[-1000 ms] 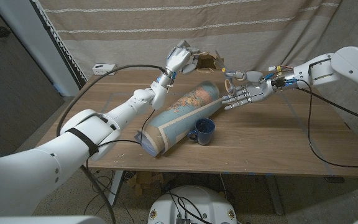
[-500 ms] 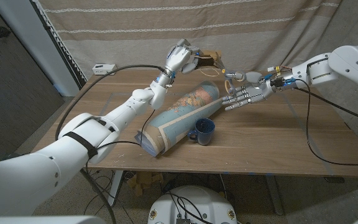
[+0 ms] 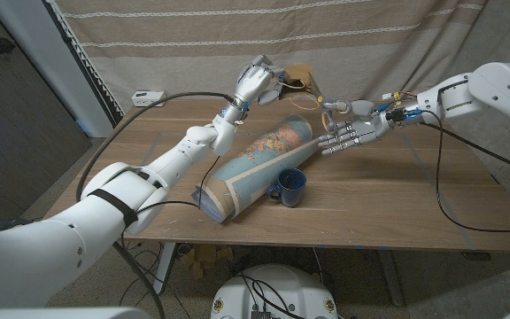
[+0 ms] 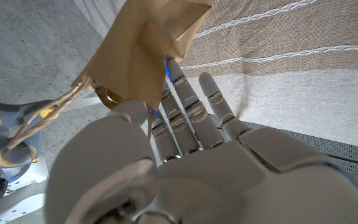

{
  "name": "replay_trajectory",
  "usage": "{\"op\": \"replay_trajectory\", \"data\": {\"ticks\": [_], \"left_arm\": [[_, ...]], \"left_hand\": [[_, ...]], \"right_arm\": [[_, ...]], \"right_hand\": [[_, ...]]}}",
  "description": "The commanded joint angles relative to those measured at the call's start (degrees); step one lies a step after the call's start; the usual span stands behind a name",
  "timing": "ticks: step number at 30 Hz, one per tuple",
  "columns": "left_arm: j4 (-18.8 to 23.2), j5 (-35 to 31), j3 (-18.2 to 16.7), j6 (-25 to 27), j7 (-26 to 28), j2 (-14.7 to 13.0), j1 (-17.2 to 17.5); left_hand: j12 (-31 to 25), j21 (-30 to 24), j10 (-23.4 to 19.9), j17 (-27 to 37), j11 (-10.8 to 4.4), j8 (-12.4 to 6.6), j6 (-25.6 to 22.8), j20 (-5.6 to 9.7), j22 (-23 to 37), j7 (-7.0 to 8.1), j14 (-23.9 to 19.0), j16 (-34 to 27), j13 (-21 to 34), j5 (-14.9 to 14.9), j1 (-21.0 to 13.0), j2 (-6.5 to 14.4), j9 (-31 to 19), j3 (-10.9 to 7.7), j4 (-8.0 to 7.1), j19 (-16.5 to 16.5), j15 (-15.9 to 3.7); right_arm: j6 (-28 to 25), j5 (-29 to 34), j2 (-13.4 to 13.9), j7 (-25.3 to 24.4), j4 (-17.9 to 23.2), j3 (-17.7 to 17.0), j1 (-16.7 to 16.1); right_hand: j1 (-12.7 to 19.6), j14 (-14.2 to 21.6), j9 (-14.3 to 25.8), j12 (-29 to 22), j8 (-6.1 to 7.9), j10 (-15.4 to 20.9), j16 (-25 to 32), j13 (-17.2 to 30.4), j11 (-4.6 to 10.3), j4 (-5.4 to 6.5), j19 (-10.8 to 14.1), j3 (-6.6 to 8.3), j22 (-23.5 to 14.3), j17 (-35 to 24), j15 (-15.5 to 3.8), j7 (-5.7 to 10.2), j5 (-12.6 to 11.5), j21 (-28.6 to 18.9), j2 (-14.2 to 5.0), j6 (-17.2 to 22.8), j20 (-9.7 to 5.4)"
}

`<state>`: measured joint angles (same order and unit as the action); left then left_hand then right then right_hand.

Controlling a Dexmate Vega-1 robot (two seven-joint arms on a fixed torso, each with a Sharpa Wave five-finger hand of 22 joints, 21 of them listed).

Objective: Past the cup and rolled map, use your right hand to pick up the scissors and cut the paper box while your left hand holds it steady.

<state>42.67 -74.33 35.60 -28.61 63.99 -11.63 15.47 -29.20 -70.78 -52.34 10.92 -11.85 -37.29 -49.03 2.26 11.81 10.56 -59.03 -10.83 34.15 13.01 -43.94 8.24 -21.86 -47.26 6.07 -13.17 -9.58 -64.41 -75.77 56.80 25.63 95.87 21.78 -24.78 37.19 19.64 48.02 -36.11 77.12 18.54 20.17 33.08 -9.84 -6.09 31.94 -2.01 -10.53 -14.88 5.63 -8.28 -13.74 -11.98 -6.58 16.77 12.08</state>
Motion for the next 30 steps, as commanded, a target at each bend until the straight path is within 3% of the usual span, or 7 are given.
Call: {"op": "replay_trajectory", "data": {"ticks": [1, 16, 30], "left_arm": [[-1.11, -0.23, 1.21, -1.39, 0.01, -0.45, -1.08], [-2.31, -0.91, 3.21, -3.26, 0.01, -0.76, -2.89], [-1.81, -1.74, 2.87, -4.86, 0.01, -1.01, -2.80]], "left_hand": [[-0.40, -0.36, -0.17, 0.15, -0.45, -1.61, -0.60, 8.01, 0.05, 1.27, 0.19, -0.02, 0.43, 0.37, 0.14, 0.57, -1.07, -1.54, -1.23, 0.39, -3.85], [-0.68, -0.41, 0.19, 0.22, -0.47, -2.72, -0.65, 8.09, -0.06, 1.72, 0.33, -0.12, 1.00, 1.07, 0.12, 0.55, -2.49, -1.92, -1.31, 0.48, -3.90], [-0.73, -0.53, 0.45, 0.26, -0.47, -2.97, -0.43, 8.14, -0.08, 1.73, 0.30, -0.19, 1.19, 1.50, 0.05, 0.50, -2.74, -2.06, -1.29, 0.52, -3.88]], "right_arm": [[2.61, 0.30, 0.57, -0.93, 0.25, -2.07, -0.62], [2.03, 2.43, 0.22, 1.32, -0.06, 0.23, 0.95], [2.77, 3.44, -0.51, 1.13, -0.18, 0.28, 1.50]], "right_hand": [[-0.46, 0.69, 0.14, 0.10, 0.01, 0.21, 0.31, 0.11, -0.26, -0.06, 0.45, 0.13, -0.13, -0.14, 0.18, -3.59, 0.31, 0.05, -0.18, 0.36, 0.22], [-0.50, 0.62, -0.03, 0.27, -0.16, 0.39, 0.22, 0.22, -0.20, -0.11, 0.40, 0.18, -0.12, 0.00, 0.32, -3.58, 0.39, 0.09, -0.13, 0.25, 0.30], [-0.46, 0.48, -0.03, 0.55, -0.18, 0.26, 0.09, 0.33, -0.18, -0.18, 0.14, 0.30, -0.13, 0.15, 0.38, -3.57, 0.43, 0.20, -0.18, 0.24, 0.37]]}}
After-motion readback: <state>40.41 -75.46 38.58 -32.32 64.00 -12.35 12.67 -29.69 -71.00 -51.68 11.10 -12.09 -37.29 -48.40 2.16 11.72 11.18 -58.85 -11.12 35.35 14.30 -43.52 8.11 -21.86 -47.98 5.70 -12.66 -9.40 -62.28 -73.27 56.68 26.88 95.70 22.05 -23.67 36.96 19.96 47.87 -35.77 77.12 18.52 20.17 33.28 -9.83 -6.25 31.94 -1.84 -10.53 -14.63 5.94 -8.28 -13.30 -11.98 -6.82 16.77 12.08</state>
